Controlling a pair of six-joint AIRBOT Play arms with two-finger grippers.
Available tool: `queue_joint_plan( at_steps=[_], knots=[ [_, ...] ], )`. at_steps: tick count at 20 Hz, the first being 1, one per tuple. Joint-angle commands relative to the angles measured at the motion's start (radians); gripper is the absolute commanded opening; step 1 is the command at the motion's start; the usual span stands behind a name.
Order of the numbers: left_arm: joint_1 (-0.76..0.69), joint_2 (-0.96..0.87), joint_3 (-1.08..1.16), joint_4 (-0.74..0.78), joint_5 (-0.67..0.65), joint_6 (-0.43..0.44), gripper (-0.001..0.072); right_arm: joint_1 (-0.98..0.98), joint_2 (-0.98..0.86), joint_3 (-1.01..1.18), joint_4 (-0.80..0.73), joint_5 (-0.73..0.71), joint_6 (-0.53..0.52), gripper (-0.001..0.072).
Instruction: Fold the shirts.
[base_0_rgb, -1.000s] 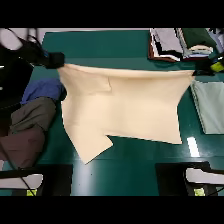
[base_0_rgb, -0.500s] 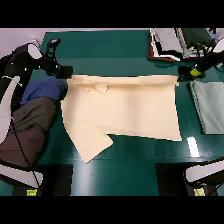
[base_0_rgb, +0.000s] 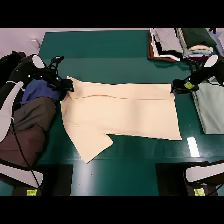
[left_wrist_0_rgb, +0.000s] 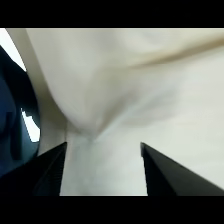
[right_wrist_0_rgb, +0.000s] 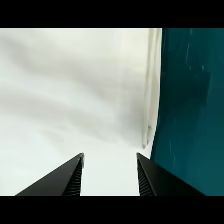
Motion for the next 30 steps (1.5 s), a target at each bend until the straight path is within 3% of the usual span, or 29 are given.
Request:
queue_joint_plan(
  at_steps=[1,7,11,16,19,21,22,23,28,29,30],
  knots=[
    [0.012,0.071,-0.037,0.048,-0.105,-0.063,0.0545,-0.008,0.058,-0.001,0.002,0.069,-0.005,0.0391],
    [0.01,0.469,-0.584,0.045,-0.065,-0.159,0.0545,-0.015,0.341,-0.229,0.002,0.012,-0.023,0.0389],
    [0.01,0.678,-0.91,-0.106,0.01,-0.173,0.0546,-0.015,0.424,-0.299,0.003,-0.024,-0.023,0.0388],
    [0.009,0.712,-1.065,-0.322,0.138,-0.09,0.0545,-0.015,0.462,-0.304,0.056,-0.034,-0.023,0.0388],
    [-0.081,0.712,-1.084,-0.376,0.247,-0.073,0.054,-0.015,0.479,-0.304,0.069,-0.04,-0.022,0.0387],
    [-0.122,0.712,-1.08,-0.392,0.26,-0.076,0.0207,-0.034,0.479,-0.304,0.084,-0.001,-0.023,0.0388],
    [-0.122,0.712,-1.07,-0.391,0.246,-0.076,0.0077,-0.048,0.478,-0.307,0.08,0.027,-0.031,0.0388],
    [-0.122,0.712,-1.054,-0.378,0.22,-0.072,0.0021,-0.069,0.482,-0.326,0.076,0.048,-0.043,0.0387],
    [-0.122,0.712,-0.961,-0.301,0.139,-0.072,0.002,-0.302,0.55,-0.633,0.071,0.08,-0.087,0.0398],
    [-0.122,0.712,-0.947,-0.301,0.14,-0.072,0.002,-0.358,0.556,-0.703,0.073,0.083,-0.091,0.0489],
    [-0.122,0.712,-0.934,-0.301,0.14,-0.064,0.002,-0.412,0.554,-0.773,0.079,0.085,-0.099,0.0531]
  ],
)
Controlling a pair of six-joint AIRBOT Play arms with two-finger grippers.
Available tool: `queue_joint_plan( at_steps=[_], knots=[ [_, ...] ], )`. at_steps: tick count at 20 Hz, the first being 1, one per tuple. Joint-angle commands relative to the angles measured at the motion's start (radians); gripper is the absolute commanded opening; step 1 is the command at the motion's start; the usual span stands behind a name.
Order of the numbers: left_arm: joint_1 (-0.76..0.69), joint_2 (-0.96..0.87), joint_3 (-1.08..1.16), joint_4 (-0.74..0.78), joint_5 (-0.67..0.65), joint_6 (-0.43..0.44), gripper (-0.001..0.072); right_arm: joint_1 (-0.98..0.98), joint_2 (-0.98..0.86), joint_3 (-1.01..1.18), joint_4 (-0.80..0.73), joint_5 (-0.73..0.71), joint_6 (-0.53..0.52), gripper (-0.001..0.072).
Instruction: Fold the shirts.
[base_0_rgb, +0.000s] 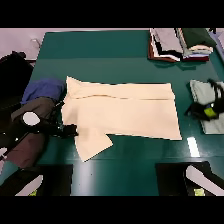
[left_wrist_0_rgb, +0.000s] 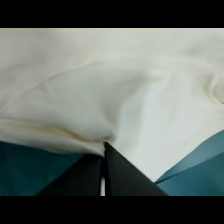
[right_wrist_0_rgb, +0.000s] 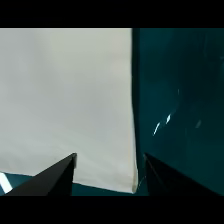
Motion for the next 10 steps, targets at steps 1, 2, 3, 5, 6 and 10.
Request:
queue_joint_plan(
  at_steps=[1,2,3,5,6,10],
  knots=[
    [-0.003,0.001,0.048,0.016,-0.016,0.008,0.0021,-0.17,0.008,-0.22,0.026,0.026,-0.058,0.0531],
    [-0.003,0.001,0.058,0.017,-0.013,0.013,0.002,-0.201,-0.011,-0.269,0.058,0.029,-0.071,0.0531],
    [-0.003,0.001,0.068,0.018,-0.009,0.014,0.002,-0.212,-0.031,-0.307,0.093,0.022,-0.073,0.0531],
    [-0.003,0.001,0.078,0.016,0.002,0.014,0.0021,-0.213,-0.069,-0.352,0.167,-0.019,-0.086,0.0528],
    [-0.003,0.001,0.08,0.018,0.002,0.014,0.0021,-0.213,-0.089,-0.367,0.211,-0.042,-0.098,0.0516],
    [-0.003,0.001,0.082,0.018,-0.001,0.014,0.002,-0.213,-0.085,-0.351,0.279,-0.102,-0.115,0.0279]
  ],
)
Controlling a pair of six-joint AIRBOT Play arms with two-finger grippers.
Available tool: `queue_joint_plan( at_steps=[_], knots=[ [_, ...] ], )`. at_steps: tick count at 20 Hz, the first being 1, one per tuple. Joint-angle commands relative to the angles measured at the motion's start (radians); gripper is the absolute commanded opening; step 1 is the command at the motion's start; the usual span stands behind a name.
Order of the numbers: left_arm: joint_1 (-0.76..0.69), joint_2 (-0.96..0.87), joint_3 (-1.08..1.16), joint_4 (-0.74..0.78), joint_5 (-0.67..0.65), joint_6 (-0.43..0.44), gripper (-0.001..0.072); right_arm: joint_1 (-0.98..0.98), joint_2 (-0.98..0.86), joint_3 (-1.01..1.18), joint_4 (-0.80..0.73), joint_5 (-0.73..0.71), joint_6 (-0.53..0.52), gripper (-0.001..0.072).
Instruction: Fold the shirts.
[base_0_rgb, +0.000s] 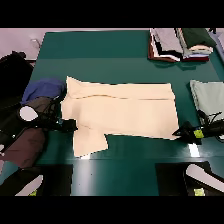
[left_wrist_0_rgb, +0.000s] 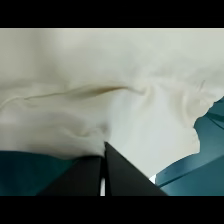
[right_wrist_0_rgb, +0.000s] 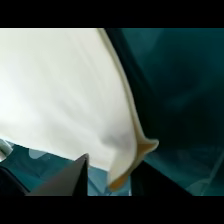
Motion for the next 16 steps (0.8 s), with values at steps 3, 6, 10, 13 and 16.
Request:
queue_joint_plan(
  at_steps=[3,6,10,13,16],
  knots=[
    [0.0,0.016,0.02,0.005,-0.008,-0.003,0.0019,-0.009,0.079,0.04,0.051,-0.029,-0.037,0.0021],
    [0.0,0.121,0.02,0.037,-0.063,-0.055,0.0018,-0.009,0.163,0.109,0.035,0.031,-0.039,0.0021],
    [0.0,0.286,0.021,0.035,-0.258,-0.112,0.0019,-0.01,0.303,0.22,-0.028,0.159,-0.027,0.002],
    [0.0,0.335,0.079,0.037,-0.355,-0.13,0.0019,0.001,0.394,0.27,-0.116,0.185,0.014,0.002],
    [0.0,0.312,0.179,0.107,-0.259,-0.13,0.0019,0.089,0.374,0.309,-0.122,0.143,0.041,0.002]
  ],
)
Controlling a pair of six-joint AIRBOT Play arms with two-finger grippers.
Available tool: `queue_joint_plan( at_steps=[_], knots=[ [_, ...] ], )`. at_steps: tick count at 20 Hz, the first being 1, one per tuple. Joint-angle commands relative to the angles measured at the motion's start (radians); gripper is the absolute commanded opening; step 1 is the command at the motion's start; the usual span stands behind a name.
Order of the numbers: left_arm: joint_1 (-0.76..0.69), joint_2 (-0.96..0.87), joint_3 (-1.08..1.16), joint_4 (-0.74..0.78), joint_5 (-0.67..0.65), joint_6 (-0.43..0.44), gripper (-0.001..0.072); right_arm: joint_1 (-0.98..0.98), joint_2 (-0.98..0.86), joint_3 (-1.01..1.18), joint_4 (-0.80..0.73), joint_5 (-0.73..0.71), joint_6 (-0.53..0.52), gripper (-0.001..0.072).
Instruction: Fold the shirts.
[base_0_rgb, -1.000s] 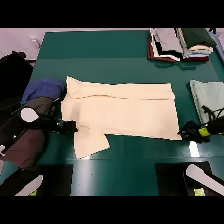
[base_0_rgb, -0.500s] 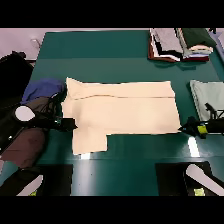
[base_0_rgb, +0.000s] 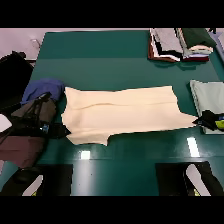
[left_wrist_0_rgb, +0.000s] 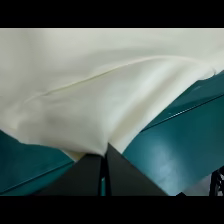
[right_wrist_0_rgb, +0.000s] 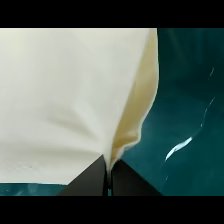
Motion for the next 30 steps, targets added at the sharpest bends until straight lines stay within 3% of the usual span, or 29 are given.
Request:
queue_joint_plan(
  at_steps=[1,4,7,12,13,14,15,16,17,18,21,22,26,29,30],
  knots=[
    [0.001,-0.018,0.095,0.103,0.068,-0.014,0.0019,0.101,-0.02,0.07,-0.036,-0.042,0.047,0.002],
    [0.002,-0.164,0.153,0.201,0.174,0.002,0.0021,0.23,-0.164,0.182,-0.056,-0.15,0.101,0.002],
    [0.002,-0.382,0.228,0.201,0.303,0.061,0.0021,0.307,-0.354,0.314,-0.053,-0.198,0.124,0.002],
    [0.002,-0.719,0.391,0.201,0.417,0.067,0.0022,0.382,-0.619,0.5,-0.043,-0.225,0.131,0.0022],
    [0.002,-0.756,0.417,0.201,0.428,0.064,0.0024,0.391,-0.658,0.534,-0.035,-0.233,0.13,0.008],
    [0.002,-0.781,0.445,0.2,0.429,0.064,0.0148,0.39,-0.687,0.562,-0.023,-0.236,0.13,0.0302],
    [0.002,-0.791,0.468,0.201,0.425,0.055,0.0457,0.383,-0.712,0.589,-0.005,-0.23,0.125,0.0419],
    [0.002,-0.792,0.493,0.2,0.419,0.053,0.0563,0.368,-0.728,0.607,0.026,-0.215,0.092,0.042],
    [0.002,-0.792,0.523,0.201,0.394,0.055,0.0563,0.348,-0.735,0.612,0.051,-0.198,0.054,0.042],
    [0.002,-0.792,0.549,0.201,0.367,0.057,0.0561,0.324,-0.734,0.6,0.064,-0.188,0.023,0.0421],
    [0.002,-0.792,0.583,0.185,0.312,0.065,0.0065,0.208,-0.726,0.505,0.063,-0.167,-0.016,0.0546],
    [0.002,-0.792,0.581,0.169,0.312,0.068,0.0022,0.159,-0.731,0.463,0.064,-0.167,-0.03,0.0577],
    [-0.044,-0.795,0.581,0.119,0.333,0.064,0.0021,0.061,-0.825,0.367,0.183,-0.131,-0.109,0.0572],
    [-0.133,-0.811,0.582,0.116,0.396,0.043,0.0021,0.111,-0.898,0.359,0.285,-0.139,-0.141,0.0569],
    [-0.166,-0.822,0.582,0.115,0.411,0.027,0.0021,0.147,-0.912,0.36,0.314,-0.157,-0.146,0.0538]
  ],
)
